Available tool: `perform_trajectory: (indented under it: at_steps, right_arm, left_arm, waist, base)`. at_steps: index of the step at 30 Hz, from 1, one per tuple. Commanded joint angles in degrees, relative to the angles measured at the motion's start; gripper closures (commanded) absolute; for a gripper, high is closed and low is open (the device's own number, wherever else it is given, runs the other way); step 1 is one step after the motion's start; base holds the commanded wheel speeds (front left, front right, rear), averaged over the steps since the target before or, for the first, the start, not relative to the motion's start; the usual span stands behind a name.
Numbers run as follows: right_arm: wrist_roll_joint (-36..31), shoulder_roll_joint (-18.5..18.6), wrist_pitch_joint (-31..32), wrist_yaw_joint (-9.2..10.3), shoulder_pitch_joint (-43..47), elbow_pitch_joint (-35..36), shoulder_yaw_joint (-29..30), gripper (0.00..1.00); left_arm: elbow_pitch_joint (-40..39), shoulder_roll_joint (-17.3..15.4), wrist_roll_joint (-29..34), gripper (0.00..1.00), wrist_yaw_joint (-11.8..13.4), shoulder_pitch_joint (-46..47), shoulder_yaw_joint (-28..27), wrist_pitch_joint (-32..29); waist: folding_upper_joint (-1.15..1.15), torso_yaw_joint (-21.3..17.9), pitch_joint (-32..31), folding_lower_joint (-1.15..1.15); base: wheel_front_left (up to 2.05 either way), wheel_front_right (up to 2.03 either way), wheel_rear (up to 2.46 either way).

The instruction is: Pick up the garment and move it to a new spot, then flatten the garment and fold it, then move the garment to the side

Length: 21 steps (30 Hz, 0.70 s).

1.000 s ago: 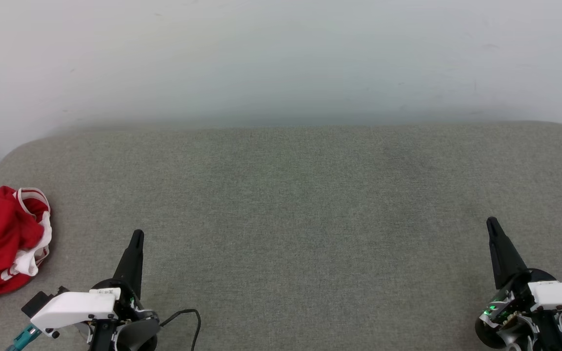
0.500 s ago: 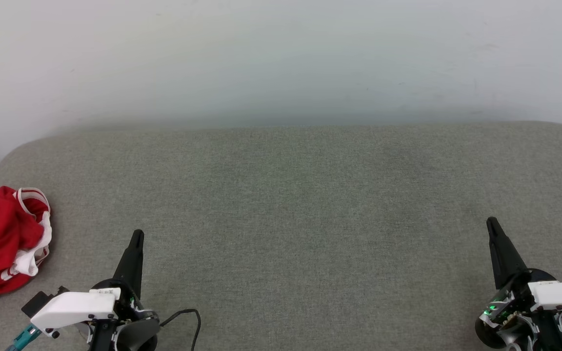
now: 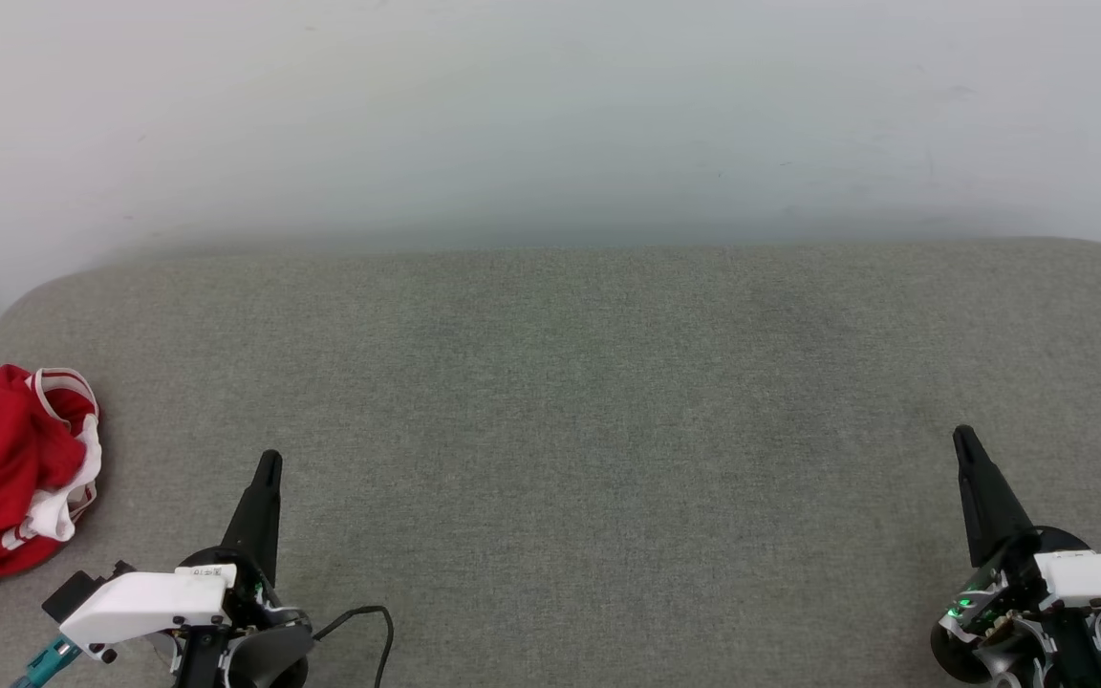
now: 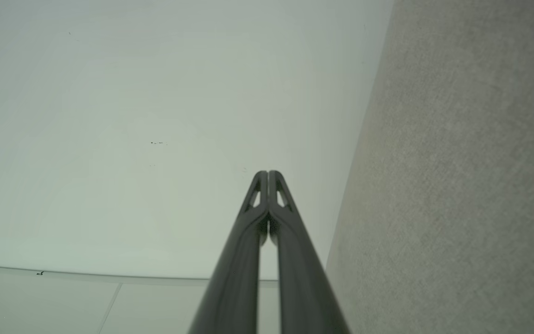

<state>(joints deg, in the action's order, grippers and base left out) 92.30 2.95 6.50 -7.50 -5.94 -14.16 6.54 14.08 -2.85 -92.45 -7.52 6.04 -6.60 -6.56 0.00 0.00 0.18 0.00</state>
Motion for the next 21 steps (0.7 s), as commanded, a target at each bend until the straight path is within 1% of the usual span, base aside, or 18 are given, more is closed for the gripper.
perform_trajectory:
  at_steps: [1,21]
  right_arm:
    - [0.2,-0.2,0.0,0.02,-0.7,0.0,0.0,1.0]
    - [0.2,-0.2,0.0,0.02,-0.7,0.0,0.0,1.0]
  left_arm:
    - [0.0,0.1,0.1,1.0,-0.2,0.4,-0.1,-0.1]
    - [0.0,0.1,0.1,1.0,-0.2,0.4,-0.1,-0.1]
  waist:
    - [0.0,0.0,0.0,0.0]
    - [0.0,0.0,0.0,0.0]
  base:
    - [0.0,0.0,0.0]
    - [0.0,0.0,0.0]
